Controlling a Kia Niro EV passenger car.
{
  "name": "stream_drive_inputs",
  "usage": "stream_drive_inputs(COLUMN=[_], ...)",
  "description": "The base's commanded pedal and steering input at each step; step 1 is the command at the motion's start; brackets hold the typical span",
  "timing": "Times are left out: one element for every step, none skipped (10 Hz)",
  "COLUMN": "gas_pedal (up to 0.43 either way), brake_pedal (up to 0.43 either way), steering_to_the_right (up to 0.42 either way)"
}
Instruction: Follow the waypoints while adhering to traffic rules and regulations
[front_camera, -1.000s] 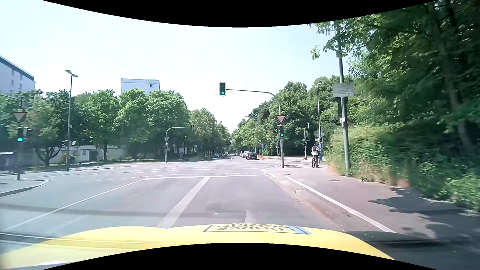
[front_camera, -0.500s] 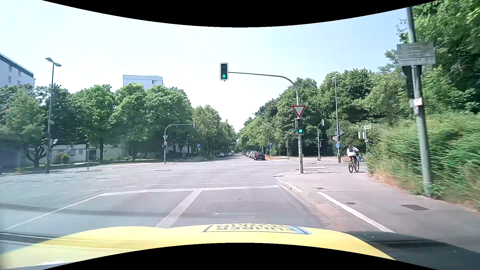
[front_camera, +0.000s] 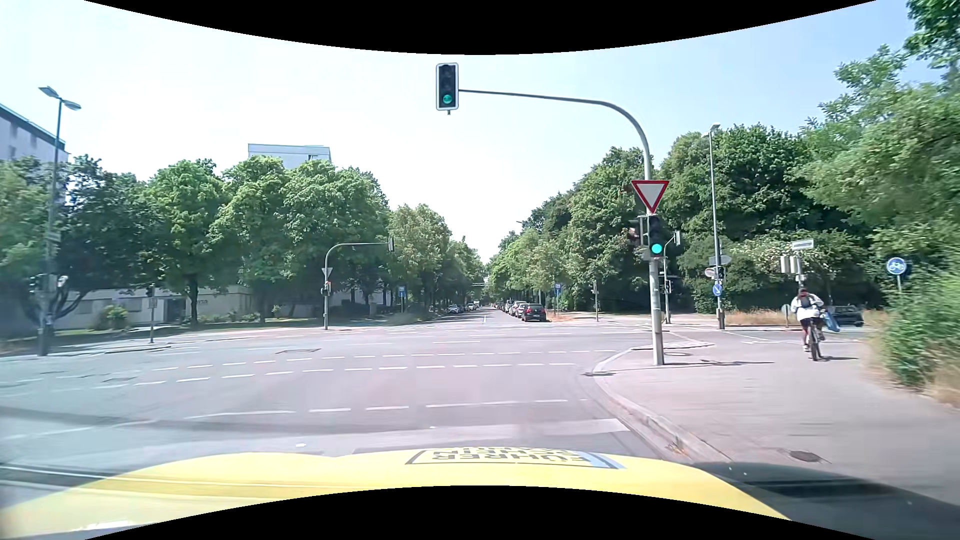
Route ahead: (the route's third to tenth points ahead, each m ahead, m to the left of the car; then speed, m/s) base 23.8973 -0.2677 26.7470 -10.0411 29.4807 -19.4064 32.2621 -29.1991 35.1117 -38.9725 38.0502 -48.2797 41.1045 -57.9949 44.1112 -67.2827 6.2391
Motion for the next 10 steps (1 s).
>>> stream_drive_inputs(gas_pedal=[0.0, 0.0, 0.0, 0.0, 0.0, 0.0, 0.0, 0.0, 0.0, 0.0], brake_pedal=[0.213, 0.213, 0.22, 0.22, 0.226, 0.226, 0.226, 0.22, 0.22, 0.213], steering_to_the_right=[-0.032, -0.027, -0.02, -0.018, -0.019, -0.018, -0.016, -0.011, -0.008, -0.007])
